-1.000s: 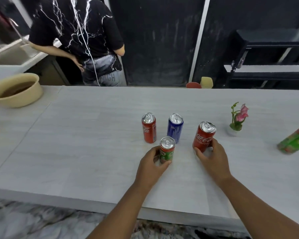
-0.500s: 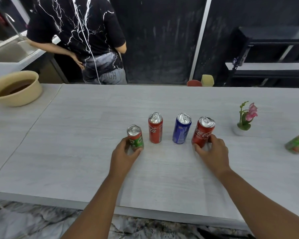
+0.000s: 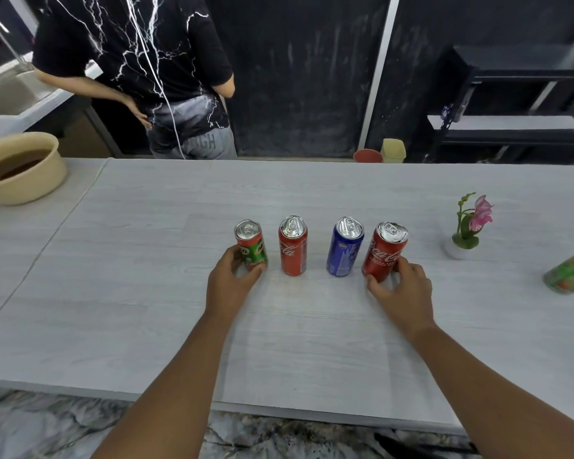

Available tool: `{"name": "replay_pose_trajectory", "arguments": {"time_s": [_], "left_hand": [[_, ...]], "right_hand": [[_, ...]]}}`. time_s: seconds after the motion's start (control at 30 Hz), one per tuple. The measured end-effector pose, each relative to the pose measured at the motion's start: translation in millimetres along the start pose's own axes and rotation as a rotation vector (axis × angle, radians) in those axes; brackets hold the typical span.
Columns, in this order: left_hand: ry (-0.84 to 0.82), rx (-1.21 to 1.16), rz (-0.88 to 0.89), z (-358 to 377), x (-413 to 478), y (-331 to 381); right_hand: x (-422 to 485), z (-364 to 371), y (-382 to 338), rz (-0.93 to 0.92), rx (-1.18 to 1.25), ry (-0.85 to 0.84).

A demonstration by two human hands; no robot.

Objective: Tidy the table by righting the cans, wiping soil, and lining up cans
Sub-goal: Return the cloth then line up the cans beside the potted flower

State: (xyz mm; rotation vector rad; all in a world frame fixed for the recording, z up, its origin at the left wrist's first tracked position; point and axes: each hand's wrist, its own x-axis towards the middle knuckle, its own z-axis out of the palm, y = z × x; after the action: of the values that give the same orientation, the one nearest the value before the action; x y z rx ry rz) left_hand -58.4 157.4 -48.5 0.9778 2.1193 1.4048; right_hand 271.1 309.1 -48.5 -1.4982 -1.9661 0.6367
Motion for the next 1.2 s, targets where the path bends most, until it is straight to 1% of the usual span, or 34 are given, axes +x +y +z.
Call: {"name": "replay_pose_trajectory", "arguments": {"time_s": [0.3,0.6,0.93,1.1,1.2], "left_hand": [[0.007,-0.025,0.002,1.9,-2.3,-3.2],[0.000,-0.008,0.000,1.8,-2.4,-3.6],[0.004,0.013,-0.011,1.2,-3.1,-3.4],[0.080,0.106,-0.019,0.0,-20.2,-3.0],[0.144,0.155,-0.061,6.7,-61.2,-2.2]], "right_hand": [[1.4,-0.1,5.3,0.049,0.074,0.002],[0.4,-0.9,6.5,0.042,0.119,0.009],[-1.3,-4.1,3.4,0.126,0.143,-0.018],[-7.9,-12.3,1.1,0.137,0.186,-0.045],[-30.3,-23.8,8.6,0.161,0.169,0.019]]}}
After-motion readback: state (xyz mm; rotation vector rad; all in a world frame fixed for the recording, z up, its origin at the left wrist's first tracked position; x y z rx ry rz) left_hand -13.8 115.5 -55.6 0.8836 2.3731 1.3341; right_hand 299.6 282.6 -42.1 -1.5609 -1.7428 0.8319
